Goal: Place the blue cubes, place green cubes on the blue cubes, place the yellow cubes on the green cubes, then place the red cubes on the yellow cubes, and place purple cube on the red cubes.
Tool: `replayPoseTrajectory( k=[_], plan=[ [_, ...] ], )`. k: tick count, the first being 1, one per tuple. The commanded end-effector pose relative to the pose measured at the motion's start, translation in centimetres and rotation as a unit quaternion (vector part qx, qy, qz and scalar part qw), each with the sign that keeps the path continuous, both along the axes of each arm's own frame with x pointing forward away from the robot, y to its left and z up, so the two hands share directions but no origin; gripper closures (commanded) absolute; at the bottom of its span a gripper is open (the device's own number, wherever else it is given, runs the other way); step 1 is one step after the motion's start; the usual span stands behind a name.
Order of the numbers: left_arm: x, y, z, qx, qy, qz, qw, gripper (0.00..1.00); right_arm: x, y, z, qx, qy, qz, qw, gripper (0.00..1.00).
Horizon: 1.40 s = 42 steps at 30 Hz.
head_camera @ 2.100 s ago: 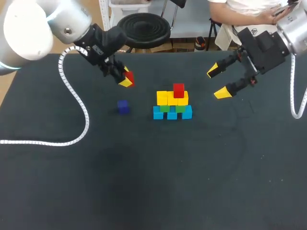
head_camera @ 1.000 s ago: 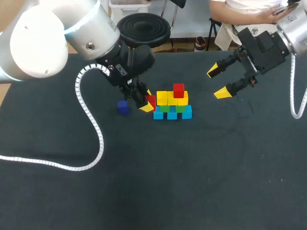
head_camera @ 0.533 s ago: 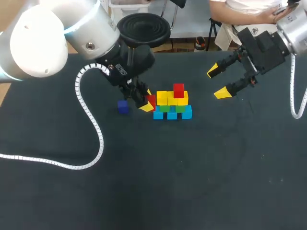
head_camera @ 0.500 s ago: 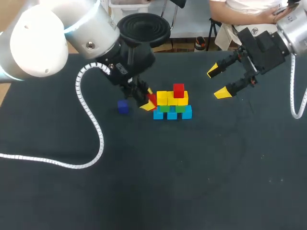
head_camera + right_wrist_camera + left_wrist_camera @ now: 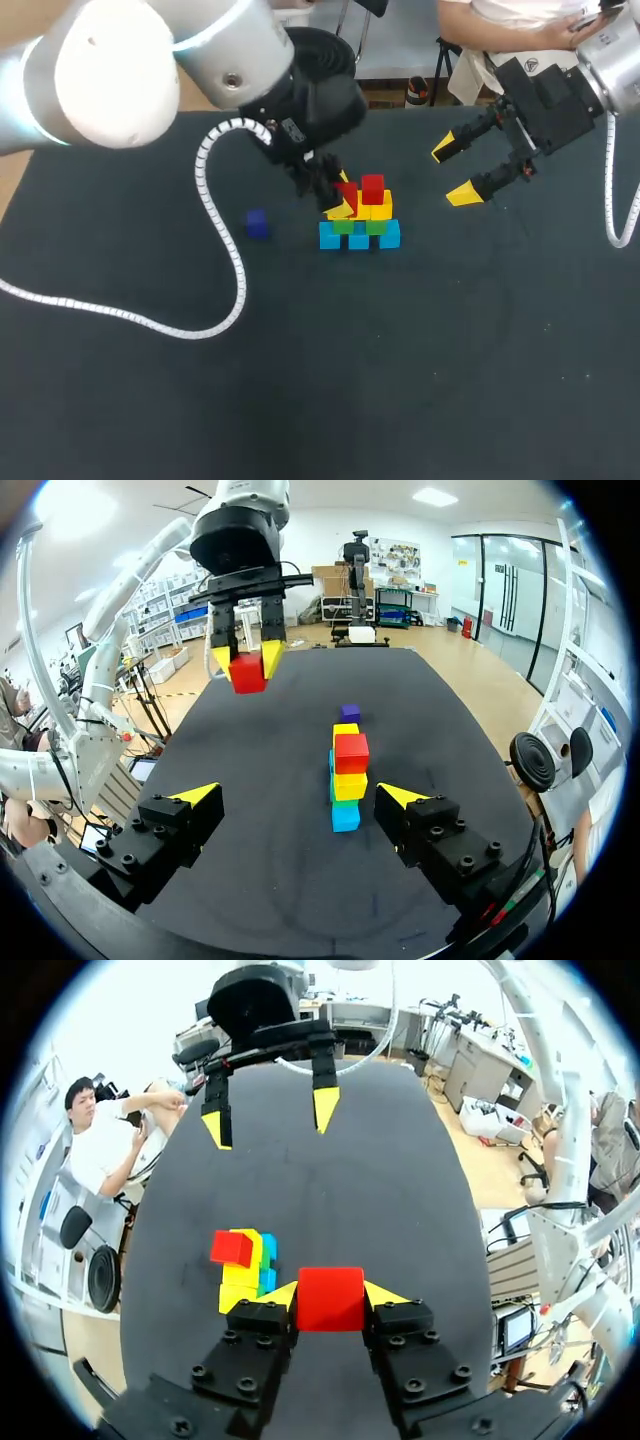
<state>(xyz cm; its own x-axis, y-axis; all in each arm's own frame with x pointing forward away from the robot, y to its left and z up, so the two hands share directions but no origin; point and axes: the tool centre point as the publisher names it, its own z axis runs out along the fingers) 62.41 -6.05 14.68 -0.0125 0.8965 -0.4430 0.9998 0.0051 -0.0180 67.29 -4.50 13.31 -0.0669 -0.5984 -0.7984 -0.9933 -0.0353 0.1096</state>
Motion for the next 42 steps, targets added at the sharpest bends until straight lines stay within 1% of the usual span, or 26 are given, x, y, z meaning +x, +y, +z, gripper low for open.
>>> replayPoseTrajectory(
  k=[1,6,9,21,30,42],
  plan=[
    [2.0,-0.6,-0.8,0.023,0.002,0.006,1.000,1.00,-0.1,0.0,0.0,0.000,-0.001,-0.001,1.000,0.00],
    [2.9,-0.6,-1.6,0.014,0.001,0.015,1.000,1.00,-0.1,0.0,0.0,0.000,-0.001,-0.001,1.000,0.00],
    [3.2,-0.6,-2.1,0.011,0.010,0.022,1.000,1.00,-0.1,0.0,0.0,0.000,-0.001,-0.001,1.000,0.00],
    [2.6,-1.6,-2.9,0.000,0.018,0.020,1.000,1.00,-0.1,0.0,0.0,0.000,-0.001,-0.001,1.000,0.00],
    [3.1,-1.5,-3.6,-0.001,0.021,0.025,0.999,1.00,-0.1,0.0,0.0,0.000,-0.001,-0.001,1.000,0.00],
    [3.6,-1.8,-4.0,-0.006,0.024,0.021,0.999,1.00,-0.1,0.0,0.0,0.000,-0.001,-0.001,1.000,0.00]
  ],
)
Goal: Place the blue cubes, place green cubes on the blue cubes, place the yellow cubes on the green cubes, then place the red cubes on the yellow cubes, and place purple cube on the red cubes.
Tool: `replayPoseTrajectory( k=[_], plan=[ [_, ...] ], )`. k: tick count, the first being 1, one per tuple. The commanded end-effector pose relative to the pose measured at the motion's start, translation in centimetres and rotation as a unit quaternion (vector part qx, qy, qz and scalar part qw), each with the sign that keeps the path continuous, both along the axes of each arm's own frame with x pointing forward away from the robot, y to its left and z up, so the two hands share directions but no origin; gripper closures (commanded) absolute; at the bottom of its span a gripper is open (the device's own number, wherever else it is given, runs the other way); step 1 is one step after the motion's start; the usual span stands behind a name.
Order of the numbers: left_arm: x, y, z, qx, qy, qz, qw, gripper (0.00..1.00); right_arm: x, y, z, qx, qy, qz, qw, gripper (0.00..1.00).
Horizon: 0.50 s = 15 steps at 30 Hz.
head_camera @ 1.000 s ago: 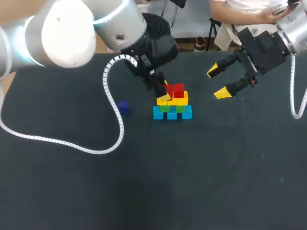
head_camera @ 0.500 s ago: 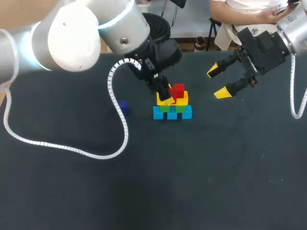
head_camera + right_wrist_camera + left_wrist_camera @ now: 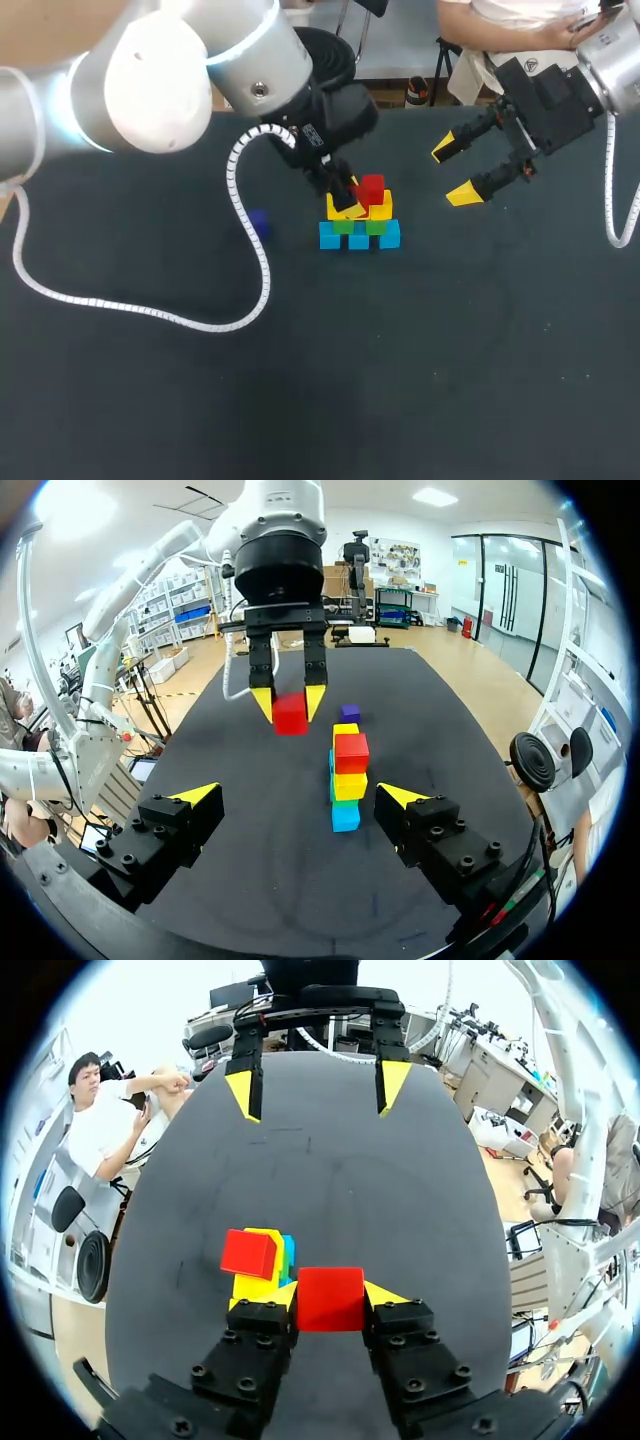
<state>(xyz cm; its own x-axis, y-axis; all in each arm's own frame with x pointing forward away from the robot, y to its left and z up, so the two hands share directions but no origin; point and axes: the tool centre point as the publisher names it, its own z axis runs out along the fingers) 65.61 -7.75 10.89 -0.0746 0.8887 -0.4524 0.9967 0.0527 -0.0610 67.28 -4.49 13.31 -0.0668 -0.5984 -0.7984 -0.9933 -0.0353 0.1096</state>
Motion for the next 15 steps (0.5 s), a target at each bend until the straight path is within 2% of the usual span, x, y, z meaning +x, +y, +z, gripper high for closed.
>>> replayPoseTrajectory(
  k=[1,15],
  plan=[
    [0.48,-0.13,-0.22,0.002,0.002,-0.003,1.000,1.00,-0.11,-0.02,0.01,0.000,-0.001,-0.001,1.000,0.00],
    [1.32,0.01,-0.60,0.009,0.000,-0.004,1.000,1.00,-0.11,-0.02,0.01,0.000,-0.001,-0.001,1.000,0.00]
  ],
)
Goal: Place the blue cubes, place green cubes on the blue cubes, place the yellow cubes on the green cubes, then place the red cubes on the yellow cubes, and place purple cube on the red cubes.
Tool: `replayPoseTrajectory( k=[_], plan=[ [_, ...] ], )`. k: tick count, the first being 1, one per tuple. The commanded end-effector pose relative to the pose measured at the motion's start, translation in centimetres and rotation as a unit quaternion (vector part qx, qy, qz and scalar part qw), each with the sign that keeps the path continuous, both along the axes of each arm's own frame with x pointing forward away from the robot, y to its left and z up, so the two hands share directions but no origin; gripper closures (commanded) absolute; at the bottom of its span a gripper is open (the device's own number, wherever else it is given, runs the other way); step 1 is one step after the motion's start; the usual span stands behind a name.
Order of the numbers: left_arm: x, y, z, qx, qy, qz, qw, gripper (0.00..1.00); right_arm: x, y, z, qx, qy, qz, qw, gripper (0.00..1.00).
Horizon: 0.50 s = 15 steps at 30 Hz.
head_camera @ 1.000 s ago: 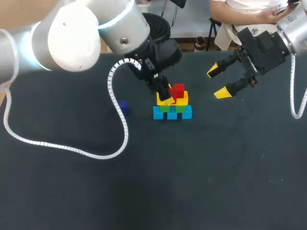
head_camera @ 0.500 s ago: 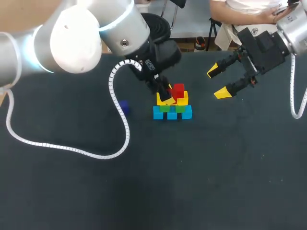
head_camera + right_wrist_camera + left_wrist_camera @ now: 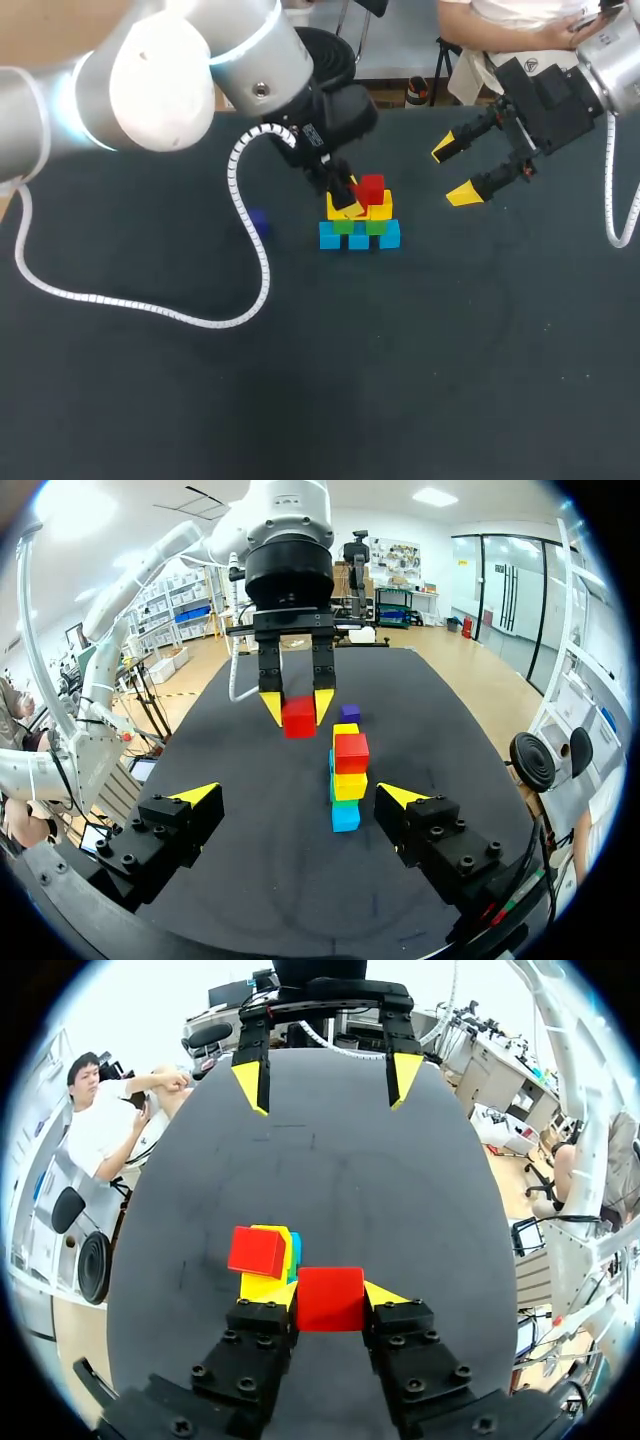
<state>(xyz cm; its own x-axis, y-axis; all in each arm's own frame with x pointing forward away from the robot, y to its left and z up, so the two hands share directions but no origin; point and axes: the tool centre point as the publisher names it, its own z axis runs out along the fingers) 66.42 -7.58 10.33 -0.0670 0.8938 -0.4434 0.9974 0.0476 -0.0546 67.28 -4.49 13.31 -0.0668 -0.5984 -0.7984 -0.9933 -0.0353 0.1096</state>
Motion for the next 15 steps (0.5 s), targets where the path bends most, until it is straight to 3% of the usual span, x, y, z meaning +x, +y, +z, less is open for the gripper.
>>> replayPoseTrajectory(
  k=[1,15],
  plan=[
    [0.6,-0.2,-0.1,0.004,0.003,-0.001,1.000,1.00,-0.1,0.0,0.0,0.000,-0.001,-0.001,1.000,0.00],
    [2.0,-0.2,-0.7,0.010,0.007,0.004,1.000,1.00,-0.1,0.0,0.0,0.000,-0.001,-0.001,1.000,0.00]
  ],
)
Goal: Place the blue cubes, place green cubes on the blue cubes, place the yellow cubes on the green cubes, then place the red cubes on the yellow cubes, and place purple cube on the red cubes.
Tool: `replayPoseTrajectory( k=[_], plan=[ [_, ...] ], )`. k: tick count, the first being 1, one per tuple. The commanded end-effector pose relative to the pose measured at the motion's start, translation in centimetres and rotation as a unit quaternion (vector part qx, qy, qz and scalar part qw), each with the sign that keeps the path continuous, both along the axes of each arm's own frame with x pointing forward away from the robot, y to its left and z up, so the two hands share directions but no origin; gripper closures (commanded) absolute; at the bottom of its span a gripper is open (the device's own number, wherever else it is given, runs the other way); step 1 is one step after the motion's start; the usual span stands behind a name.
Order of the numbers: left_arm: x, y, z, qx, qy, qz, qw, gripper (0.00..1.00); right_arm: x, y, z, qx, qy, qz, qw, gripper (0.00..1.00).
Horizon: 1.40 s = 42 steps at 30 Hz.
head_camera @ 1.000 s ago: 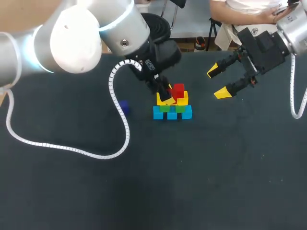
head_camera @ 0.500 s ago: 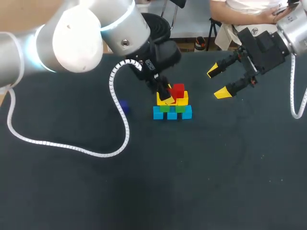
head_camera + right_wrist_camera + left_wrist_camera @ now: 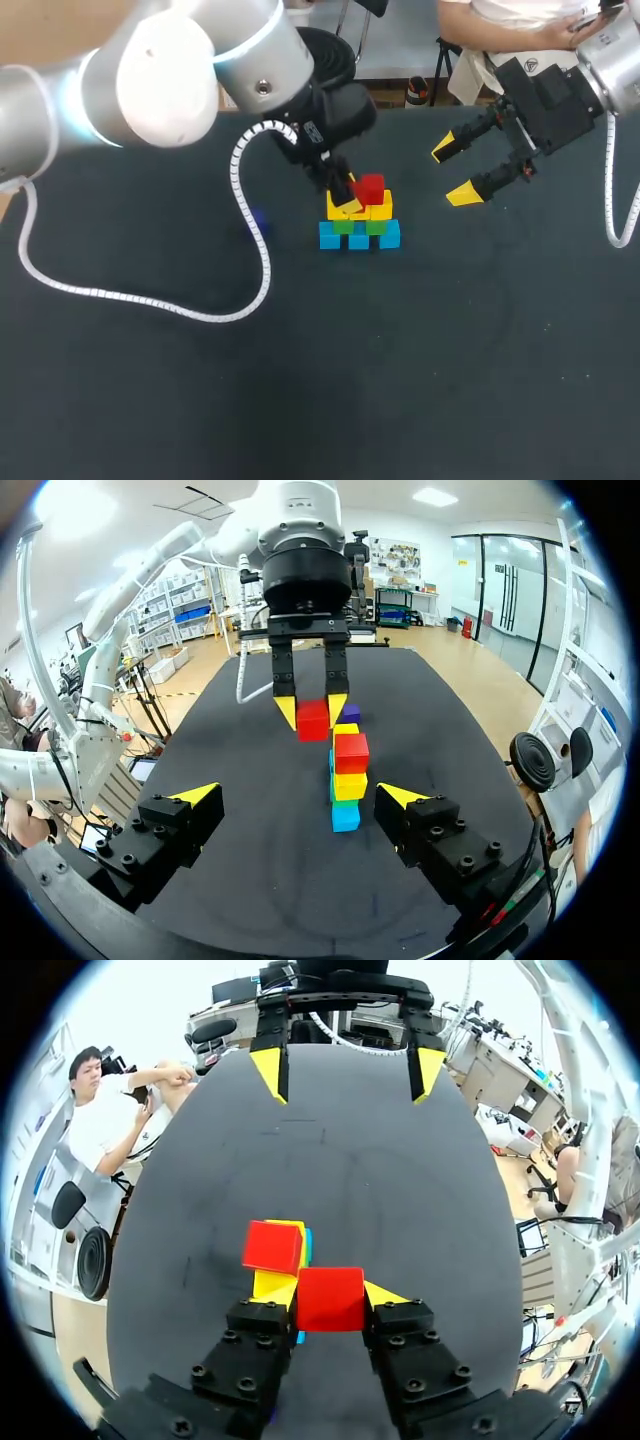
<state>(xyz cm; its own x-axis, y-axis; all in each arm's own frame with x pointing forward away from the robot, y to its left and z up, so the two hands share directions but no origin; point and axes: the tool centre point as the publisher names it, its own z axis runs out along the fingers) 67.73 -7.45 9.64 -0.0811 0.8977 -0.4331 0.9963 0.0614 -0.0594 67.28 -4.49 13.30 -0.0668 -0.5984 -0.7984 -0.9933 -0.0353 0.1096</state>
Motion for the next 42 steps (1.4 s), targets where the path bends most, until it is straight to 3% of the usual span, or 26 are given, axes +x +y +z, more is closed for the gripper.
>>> replayPoseTrajectory(
  k=[1,15,42],
  plan=[
    [0.7,-0.3,0.0,0.004,0.005,-0.002,1.000,1.00,-0.1,0.0,0.0,0.000,-0.001,-0.001,1.000,0.00],
    [1.5,0.4,-0.5,0.008,0.008,0.008,1.000,1.00,-0.1,0.0,0.0,0.000,-0.001,-0.001,1.000,0.00],
    [2.0,0.5,-0.2,-0.018,0.006,0.008,1.000,1.00,-0.1,0.0,0.0,0.000,-0.001,-0.001,1.000,0.00]
  ],
)
